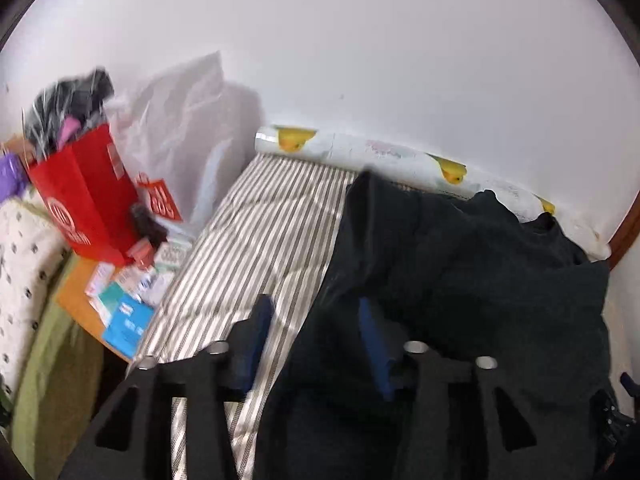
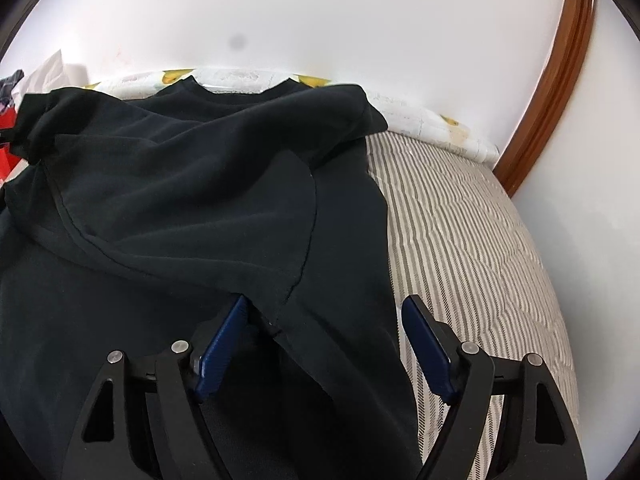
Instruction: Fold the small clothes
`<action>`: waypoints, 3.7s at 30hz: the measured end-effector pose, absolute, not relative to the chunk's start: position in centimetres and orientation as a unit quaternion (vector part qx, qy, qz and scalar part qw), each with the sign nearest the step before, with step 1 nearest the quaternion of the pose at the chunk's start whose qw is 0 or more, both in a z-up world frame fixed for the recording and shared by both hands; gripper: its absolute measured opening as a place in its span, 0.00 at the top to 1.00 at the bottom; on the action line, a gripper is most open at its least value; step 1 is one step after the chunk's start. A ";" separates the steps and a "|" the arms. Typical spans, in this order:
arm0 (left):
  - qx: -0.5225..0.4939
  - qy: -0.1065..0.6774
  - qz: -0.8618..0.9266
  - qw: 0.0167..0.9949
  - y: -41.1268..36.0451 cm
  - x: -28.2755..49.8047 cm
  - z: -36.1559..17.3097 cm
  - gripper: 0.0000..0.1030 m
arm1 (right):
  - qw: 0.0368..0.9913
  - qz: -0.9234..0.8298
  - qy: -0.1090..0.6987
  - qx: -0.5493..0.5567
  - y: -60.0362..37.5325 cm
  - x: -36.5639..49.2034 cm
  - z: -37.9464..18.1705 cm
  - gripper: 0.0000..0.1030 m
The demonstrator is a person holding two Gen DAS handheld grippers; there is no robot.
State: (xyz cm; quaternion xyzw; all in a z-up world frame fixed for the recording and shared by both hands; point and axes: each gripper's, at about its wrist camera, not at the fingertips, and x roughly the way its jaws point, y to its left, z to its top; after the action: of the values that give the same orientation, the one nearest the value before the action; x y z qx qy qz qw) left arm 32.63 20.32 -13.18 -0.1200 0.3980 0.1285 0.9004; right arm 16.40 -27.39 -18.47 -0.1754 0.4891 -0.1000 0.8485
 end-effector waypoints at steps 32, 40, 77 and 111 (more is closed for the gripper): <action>-0.106 0.444 0.056 0.888 16.9 31.9 -17.0 0.40 | 0.844 -0.144 0.479 -0.193 -31.6 14.8 -15.6 0.80; -0.098 0.440 0.051 0.891 15.9 32.3 -16.2 0.40 | 0.874 -0.130 0.455 -0.108 -32.2 15.4 -15.4 0.57; -0.079 0.461 0.057 0.882 13.5 8.3 -18.8 0.40 | 0.851 -0.114 0.512 -0.001 -33.6 -6.0 -15.2 0.60; -0.127 0.343 0.040 0.930 17.1 11.9 -7.5 0.94 | 0.933 -0.021 0.358 0.030 -30.9 2.7 -1.6 0.93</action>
State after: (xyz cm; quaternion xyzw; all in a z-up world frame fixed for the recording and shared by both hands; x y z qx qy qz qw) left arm 11.87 17.12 -7.46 -0.1270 0.3426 0.0396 0.9300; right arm 2.70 -30.94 -1.57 0.0303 0.3584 -0.0210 0.9328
